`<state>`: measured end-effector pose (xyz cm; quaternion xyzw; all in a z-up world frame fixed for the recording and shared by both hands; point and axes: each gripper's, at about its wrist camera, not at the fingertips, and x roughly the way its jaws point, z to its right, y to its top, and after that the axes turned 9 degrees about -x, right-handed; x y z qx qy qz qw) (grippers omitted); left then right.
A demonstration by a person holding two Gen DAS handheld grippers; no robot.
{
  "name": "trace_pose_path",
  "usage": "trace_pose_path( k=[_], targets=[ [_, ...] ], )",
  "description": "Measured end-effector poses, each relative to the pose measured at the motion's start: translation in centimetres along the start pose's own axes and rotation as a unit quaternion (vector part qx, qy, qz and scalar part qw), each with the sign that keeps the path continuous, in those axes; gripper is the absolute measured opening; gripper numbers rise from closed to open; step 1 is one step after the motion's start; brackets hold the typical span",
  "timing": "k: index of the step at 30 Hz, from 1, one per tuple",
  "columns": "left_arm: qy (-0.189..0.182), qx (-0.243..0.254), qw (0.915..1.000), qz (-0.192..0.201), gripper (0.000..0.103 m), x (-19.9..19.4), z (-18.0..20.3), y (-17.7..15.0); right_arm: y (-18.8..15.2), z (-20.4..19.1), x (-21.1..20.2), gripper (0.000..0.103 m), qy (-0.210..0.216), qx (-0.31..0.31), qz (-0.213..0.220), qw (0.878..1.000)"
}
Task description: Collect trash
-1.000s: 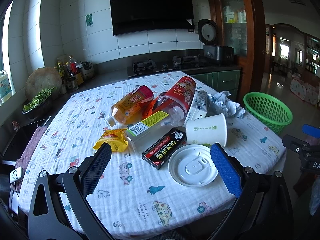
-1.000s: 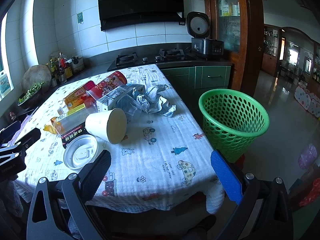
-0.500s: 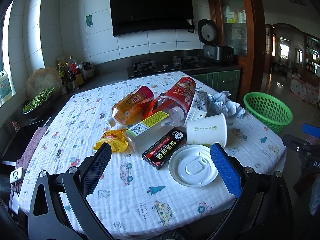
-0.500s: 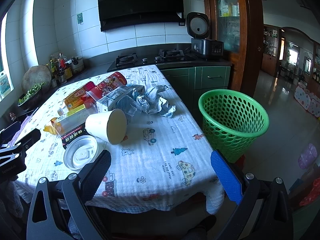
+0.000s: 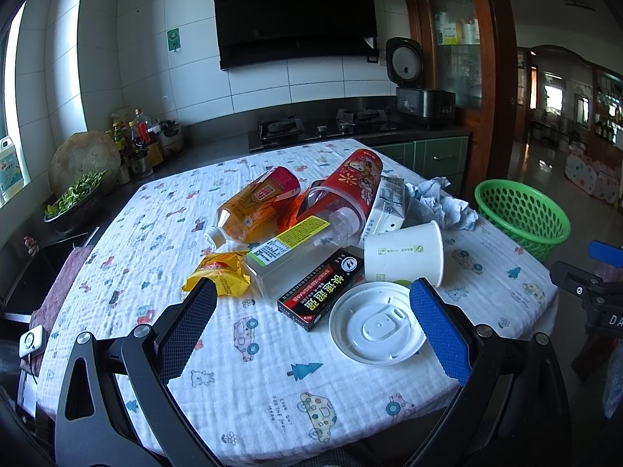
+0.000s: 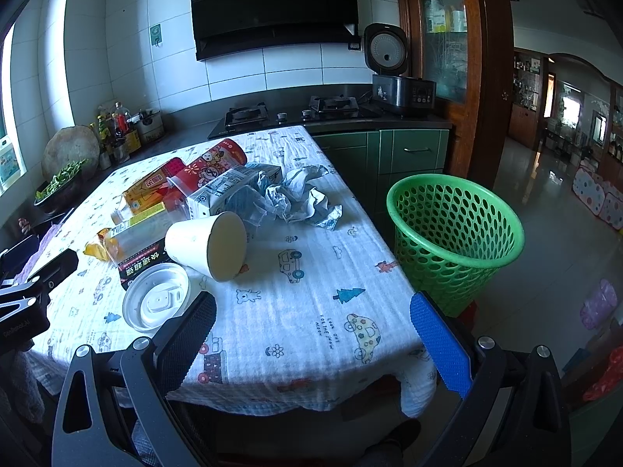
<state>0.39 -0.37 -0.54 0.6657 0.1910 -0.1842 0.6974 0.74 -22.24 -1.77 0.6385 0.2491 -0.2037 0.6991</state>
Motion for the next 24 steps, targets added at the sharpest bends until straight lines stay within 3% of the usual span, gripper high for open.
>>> trace_pose_path(
  k=[24],
  targets=[
    [0.007,-0.002,0.9999,-0.007,0.094,1.7,-1.4,1.5,0.8,0.3,1.9,0.097,0.005,-0.004,-0.004,1.000]
  ],
)
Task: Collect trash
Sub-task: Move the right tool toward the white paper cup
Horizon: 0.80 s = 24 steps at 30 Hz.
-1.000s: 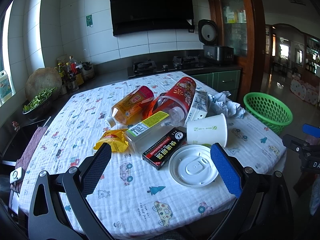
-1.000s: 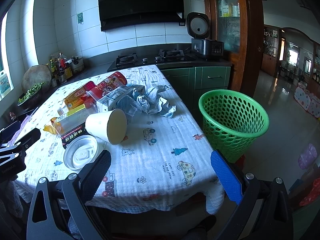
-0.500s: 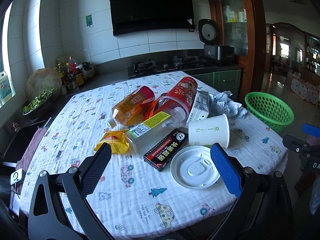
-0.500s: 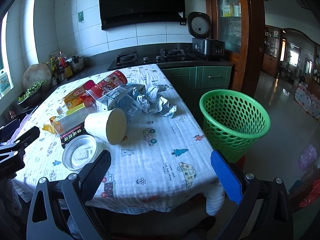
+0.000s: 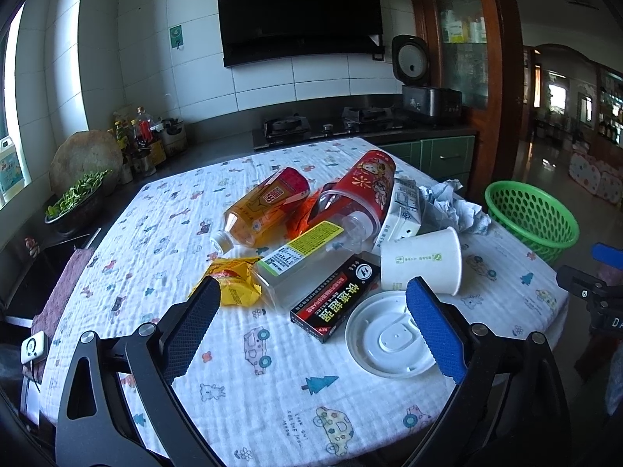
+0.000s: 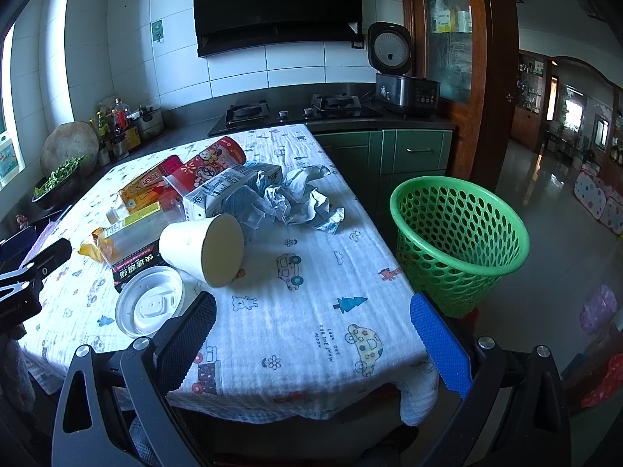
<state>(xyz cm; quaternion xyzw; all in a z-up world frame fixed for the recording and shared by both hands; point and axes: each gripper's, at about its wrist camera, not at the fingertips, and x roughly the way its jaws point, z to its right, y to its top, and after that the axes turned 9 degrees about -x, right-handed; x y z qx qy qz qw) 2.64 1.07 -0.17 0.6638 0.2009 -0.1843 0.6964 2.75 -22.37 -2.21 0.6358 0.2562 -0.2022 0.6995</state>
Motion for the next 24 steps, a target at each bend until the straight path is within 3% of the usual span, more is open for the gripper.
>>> trace_pose_path(
  k=[10,24],
  targets=[
    [0.014,-0.003,0.9999,0.007,0.090,0.6,-2.1,1.3,1.3,-0.7,1.7,0.097,0.044,-0.015,-0.008,0.999],
    [-0.001,0.000,0.9997,-0.026,0.080,3.1,-4.7,1.5,3.9,-4.1,5.1,0.096,0.142,-0.085,-0.009,0.986]
  ],
)
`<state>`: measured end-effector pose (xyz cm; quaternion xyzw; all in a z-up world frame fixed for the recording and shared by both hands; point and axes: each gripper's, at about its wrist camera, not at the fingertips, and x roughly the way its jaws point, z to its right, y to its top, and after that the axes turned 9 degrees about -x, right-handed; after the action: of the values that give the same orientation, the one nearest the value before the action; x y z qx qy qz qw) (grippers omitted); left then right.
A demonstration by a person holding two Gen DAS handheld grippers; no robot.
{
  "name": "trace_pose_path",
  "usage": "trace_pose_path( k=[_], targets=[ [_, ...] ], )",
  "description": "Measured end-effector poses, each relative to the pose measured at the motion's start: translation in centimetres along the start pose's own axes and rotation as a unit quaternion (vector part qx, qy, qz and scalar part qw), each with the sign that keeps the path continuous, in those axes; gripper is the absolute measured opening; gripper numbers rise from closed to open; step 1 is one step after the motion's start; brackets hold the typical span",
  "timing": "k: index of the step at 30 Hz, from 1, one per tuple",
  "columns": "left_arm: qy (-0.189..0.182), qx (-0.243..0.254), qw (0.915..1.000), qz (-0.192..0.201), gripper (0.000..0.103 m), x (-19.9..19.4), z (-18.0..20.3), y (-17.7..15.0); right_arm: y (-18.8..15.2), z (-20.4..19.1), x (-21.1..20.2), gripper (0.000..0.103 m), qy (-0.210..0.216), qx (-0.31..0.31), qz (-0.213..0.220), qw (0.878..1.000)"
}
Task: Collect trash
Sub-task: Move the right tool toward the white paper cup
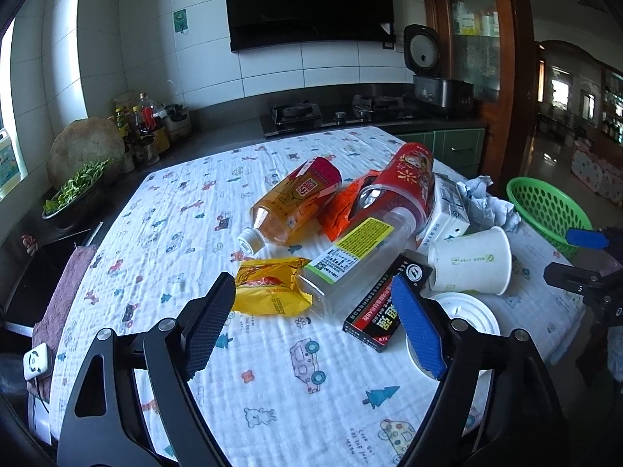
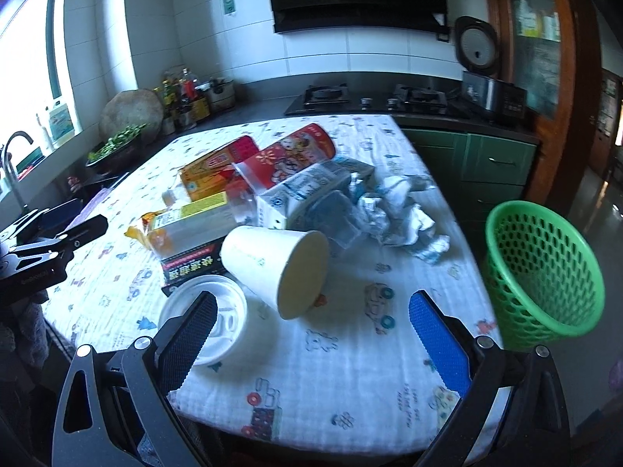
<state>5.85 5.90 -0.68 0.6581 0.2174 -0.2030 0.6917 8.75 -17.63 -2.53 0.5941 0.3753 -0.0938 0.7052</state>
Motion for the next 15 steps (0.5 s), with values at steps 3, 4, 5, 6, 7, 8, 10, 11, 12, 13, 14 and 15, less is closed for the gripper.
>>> trace_pose_path(
  k=[3,4,5,6,7,8,10,11,12,13,14,15],
  targets=[
    [-0.007,0.005,0.9999,-0.010,0.080,0.6,-0.4,0.1,0.6,-0.3,1.3,0.096,0.012,-0.020,-0.003,1.000],
    [-0.010,0.006,0.9998,-0.013,0.079,0.8,-0.5,0.2,0.7,-0.4,1.8,0.096,0.019,-0.025,-0.005,0.999],
    [-0.014,0.008,0.9998,-0.015,0.078,1.0,-0.7,0.2,0.8,-0.4,2.2,0.096,0.024,-0.030,-0.007,0.999],
    [-0.018,0.011,0.9996,-0.017,0.078,1.2,-0.7,0.2,0.9,-0.4,2.6,0.096,0.029,-0.034,-0.010,0.999],
    [-0.021,0.013,0.9995,-0.019,0.078,1.4,-0.8,0.3,1.1,-0.4,3.1,0.096,0.037,-0.037,-0.013,0.999],
    [-0.024,0.014,0.9994,-0.020,0.078,1.6,-0.8,0.3,1.3,-0.5,3.5,0.096,0.043,-0.041,-0.015,0.998],
    [-0.035,0.018,0.9989,-0.025,0.078,2.0,-0.9,0.4,1.7,-0.6,4.3,0.096,0.053,-0.049,-0.016,0.997],
    [-0.039,0.020,0.9986,-0.029,0.077,2.2,-1.0,0.4,1.9,-0.6,4.8,0.096,0.056,-0.053,-0.018,0.997],
    [-0.044,0.023,0.9983,-0.032,0.077,2.4,-0.9,0.5,2.1,-0.6,5.2,0.096,0.061,-0.056,-0.020,0.996],
    [-0.048,0.027,0.9979,-0.034,0.077,2.6,-0.9,0.5,2.2,-0.7,5.6,0.096,0.066,-0.058,-0.022,0.996],
    [-0.051,0.031,0.9976,-0.036,0.077,2.8,-0.9,0.6,2.4,-0.7,6.1,0.096,0.071,-0.061,-0.024,0.995],
    [-0.053,0.036,0.9972,-0.039,0.077,3.1,-0.9,0.7,2.5,-0.7,6.6,0.096,0.072,-0.063,-0.028,0.995]
  ],
)
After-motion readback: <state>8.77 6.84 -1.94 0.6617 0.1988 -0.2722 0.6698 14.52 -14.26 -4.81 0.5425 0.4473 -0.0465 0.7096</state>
